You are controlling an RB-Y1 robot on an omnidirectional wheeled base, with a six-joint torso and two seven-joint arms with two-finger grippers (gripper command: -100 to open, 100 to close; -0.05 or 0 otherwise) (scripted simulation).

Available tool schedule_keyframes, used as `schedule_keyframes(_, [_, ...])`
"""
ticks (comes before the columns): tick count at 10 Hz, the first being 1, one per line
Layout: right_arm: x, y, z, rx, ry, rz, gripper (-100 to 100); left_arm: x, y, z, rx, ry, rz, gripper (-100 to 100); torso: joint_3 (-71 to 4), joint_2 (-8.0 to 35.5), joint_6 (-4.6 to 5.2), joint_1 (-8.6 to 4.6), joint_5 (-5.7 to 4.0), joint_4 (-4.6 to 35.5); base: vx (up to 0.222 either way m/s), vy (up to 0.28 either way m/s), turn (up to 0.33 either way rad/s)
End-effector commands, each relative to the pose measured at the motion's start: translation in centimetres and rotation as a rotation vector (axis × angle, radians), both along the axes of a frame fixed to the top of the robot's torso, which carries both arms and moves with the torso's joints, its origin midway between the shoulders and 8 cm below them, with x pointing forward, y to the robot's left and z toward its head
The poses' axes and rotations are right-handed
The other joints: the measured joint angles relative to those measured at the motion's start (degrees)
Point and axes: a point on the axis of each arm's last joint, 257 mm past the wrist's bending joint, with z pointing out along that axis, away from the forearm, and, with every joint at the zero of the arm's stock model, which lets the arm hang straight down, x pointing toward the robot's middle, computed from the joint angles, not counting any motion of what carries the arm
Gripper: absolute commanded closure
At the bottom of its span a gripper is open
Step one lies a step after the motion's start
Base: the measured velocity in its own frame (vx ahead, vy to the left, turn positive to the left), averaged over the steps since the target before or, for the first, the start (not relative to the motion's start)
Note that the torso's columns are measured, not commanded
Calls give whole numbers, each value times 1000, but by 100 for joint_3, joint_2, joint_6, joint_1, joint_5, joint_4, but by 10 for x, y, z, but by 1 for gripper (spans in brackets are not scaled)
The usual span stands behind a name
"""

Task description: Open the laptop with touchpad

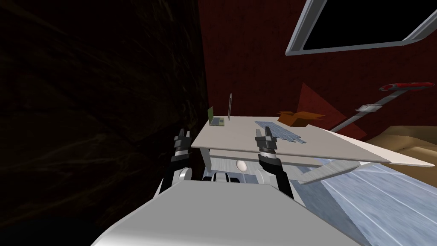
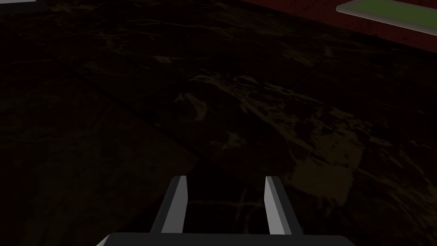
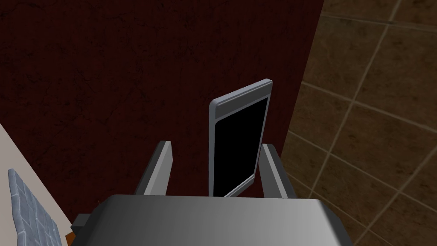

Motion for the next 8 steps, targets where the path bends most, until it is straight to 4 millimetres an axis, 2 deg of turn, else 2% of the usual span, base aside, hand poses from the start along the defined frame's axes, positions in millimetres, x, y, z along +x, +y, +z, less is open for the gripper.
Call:
schedule_keyframes(1, [0, 0, 0, 0, 1, 0, 0, 10, -7, -7, 52, 25, -43, -100, -395, 193, 0, 1, 1, 189, 1, -10, -7])
schedule_keyframes(8, [0, 0, 0, 0, 1, 0, 0, 59, -10, -37, 101, 111, -125, -100, -537, 268, -1, 2, 1, 269, 3, -21, -8])
